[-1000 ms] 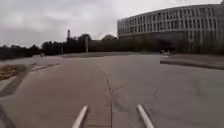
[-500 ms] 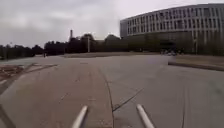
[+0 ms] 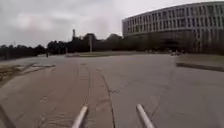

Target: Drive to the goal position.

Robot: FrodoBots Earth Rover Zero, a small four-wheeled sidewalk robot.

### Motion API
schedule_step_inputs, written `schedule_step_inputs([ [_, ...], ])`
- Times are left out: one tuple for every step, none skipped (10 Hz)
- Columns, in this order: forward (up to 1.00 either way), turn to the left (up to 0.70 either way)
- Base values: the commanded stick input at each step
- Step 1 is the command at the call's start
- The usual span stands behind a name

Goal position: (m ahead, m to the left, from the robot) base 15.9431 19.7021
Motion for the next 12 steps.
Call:
schedule_step_inputs([
  [1.00,0.00],
  [1.00,0.00],
  [1.00,0.00],
  [1.00,0.00],
  [1.00,0.00],
  [1.00,0.00],
  [1.00,0.00],
  [1.00,0.00],
  [1.00,0.00],
  [1.00,0.02],
  [1.00,0.24],
  [1.00,0.27],
])
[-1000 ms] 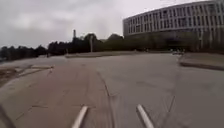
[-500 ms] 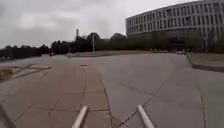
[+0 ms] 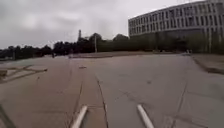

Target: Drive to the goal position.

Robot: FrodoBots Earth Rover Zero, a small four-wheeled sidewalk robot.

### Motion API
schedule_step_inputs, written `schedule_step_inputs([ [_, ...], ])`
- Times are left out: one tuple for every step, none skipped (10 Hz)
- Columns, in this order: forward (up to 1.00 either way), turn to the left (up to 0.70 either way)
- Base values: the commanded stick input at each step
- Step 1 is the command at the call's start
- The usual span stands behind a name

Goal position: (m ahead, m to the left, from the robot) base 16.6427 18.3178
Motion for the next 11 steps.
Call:
schedule_step_inputs([
  [1.00,0.12],
  [1.00,0.00],
  [1.00,0.00],
  [1.00,0.00],
  [1.00,0.26],
  [1.00,0.27],
  [1.00,0.27],
  [1.00,0.09],
  [1.00,0.00],
  [1.00,0.00],
  [1.00,0.00],
])
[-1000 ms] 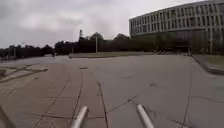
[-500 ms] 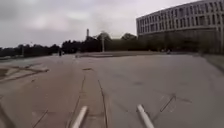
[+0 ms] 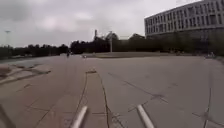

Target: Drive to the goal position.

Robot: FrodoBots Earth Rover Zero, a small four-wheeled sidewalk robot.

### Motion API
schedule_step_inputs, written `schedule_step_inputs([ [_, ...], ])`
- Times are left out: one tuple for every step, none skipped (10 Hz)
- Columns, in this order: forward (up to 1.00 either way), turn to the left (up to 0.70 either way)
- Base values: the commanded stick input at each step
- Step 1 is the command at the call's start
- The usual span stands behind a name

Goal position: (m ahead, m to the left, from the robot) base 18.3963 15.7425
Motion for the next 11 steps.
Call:
schedule_step_inputs([
  [1.00,0.00],
  [1.00,0.00],
  [1.00,0.00],
  [1.00,-0.15],
  [1.00,-0.27],
  [1.00,-0.27],
  [1.00,-0.27],
  [1.00,-0.27],
  [1.00,-0.27],
  [1.00,-0.27],
  [1.00,-0.27],
])
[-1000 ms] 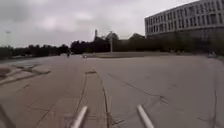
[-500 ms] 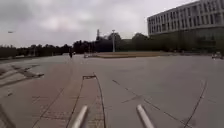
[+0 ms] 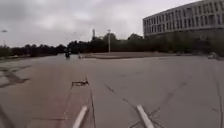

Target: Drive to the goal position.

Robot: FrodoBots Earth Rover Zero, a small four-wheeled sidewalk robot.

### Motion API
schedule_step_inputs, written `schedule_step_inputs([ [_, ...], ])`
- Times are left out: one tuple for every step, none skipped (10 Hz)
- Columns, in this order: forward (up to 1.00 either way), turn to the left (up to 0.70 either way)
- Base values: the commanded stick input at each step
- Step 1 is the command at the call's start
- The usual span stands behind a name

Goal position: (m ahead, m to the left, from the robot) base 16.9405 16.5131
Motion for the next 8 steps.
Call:
schedule_step_inputs([
  [1.00,-0.27],
  [1.00,-0.27],
  [1.00,0.00],
  [1.00,0.00],
  [1.00,0.00],
  [1.00,0.00],
  [1.00,0.00],
  [1.00,0.00],
])
